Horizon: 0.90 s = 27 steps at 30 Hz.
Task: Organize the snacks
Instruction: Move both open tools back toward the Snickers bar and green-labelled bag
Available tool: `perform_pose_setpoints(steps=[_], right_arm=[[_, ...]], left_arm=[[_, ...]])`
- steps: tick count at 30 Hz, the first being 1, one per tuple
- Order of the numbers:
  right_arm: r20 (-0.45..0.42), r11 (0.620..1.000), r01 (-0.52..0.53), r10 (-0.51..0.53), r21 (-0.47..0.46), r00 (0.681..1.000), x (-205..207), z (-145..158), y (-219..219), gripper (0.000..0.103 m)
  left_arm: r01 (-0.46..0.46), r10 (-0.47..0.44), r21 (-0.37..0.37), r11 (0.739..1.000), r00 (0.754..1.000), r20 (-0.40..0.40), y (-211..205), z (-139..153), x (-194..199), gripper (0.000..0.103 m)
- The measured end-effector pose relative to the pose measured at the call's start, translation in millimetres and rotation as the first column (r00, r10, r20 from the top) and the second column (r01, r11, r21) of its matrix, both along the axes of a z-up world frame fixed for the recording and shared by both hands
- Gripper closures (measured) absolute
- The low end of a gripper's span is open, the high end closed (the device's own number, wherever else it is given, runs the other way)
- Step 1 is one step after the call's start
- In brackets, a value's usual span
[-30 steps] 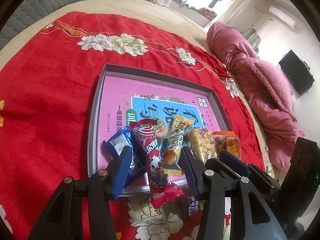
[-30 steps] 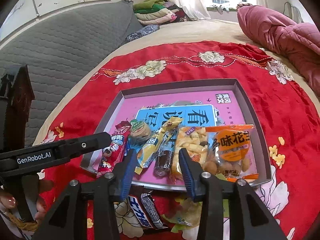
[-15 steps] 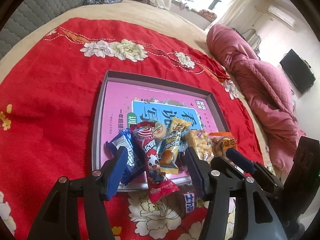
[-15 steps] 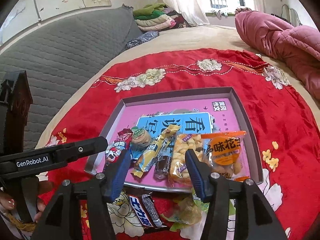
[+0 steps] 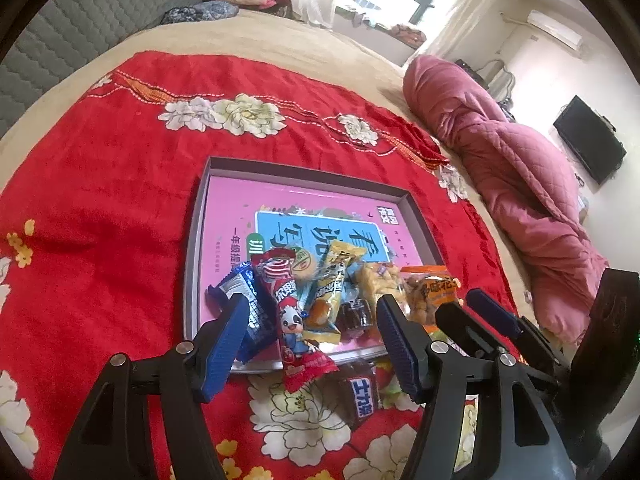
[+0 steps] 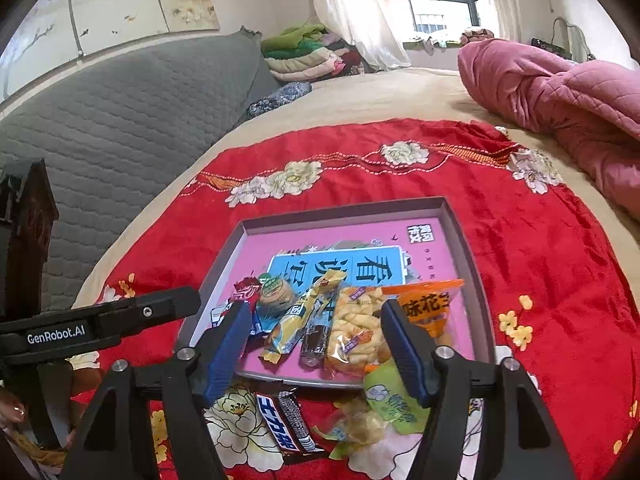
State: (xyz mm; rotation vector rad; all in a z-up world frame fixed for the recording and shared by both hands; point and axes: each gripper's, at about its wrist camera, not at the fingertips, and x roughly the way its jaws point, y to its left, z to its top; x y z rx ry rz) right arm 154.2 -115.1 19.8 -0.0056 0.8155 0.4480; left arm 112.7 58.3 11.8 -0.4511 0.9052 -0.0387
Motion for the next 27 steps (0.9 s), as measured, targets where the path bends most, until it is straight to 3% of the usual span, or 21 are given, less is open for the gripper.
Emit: perform_pose_setpoints(steps=[27], right_arm=[[-0.015, 0.997, 0.066, -0.065, 0.036, 0.998, -30, 11, -45, 0.029]], left_arm=[[0.063, -0.06, 0.052, 0.997, 0.997, -0.057, -37, 0, -25, 0.035]])
